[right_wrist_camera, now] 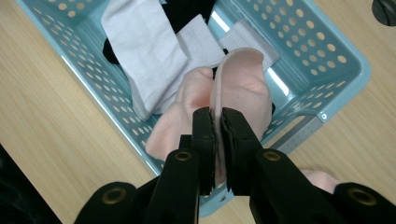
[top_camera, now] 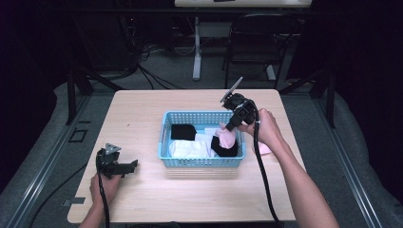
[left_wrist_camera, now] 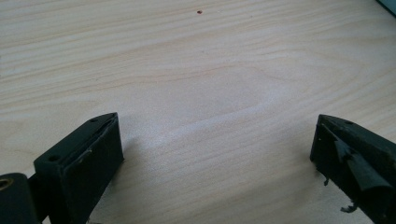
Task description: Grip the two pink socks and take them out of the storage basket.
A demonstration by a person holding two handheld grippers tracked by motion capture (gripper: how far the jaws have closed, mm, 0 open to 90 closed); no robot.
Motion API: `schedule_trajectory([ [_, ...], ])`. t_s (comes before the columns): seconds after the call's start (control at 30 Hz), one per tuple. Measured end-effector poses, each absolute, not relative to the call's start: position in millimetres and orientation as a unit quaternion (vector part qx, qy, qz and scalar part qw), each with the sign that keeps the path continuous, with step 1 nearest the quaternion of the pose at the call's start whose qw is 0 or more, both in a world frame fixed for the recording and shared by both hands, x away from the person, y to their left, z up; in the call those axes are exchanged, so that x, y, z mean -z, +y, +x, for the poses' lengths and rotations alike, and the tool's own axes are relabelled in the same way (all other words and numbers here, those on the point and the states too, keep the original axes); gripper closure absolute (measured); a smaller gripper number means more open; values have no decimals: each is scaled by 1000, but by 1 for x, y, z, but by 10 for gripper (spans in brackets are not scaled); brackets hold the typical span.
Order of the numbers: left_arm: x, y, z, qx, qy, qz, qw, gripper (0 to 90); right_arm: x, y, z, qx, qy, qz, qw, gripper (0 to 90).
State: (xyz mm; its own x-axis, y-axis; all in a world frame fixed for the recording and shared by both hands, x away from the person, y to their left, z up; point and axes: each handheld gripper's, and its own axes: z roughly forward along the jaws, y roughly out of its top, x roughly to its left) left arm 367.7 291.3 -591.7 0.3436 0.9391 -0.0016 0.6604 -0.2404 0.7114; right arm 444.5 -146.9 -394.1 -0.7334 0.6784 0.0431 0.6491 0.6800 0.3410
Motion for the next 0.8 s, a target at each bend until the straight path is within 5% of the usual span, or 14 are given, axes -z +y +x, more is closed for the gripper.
schedule_trajectory([
  [0.8, 592, 291, 368, -220, 529, 756, 316, 23, 353, -177, 436, -191, 902, 380, 76, 840],
])
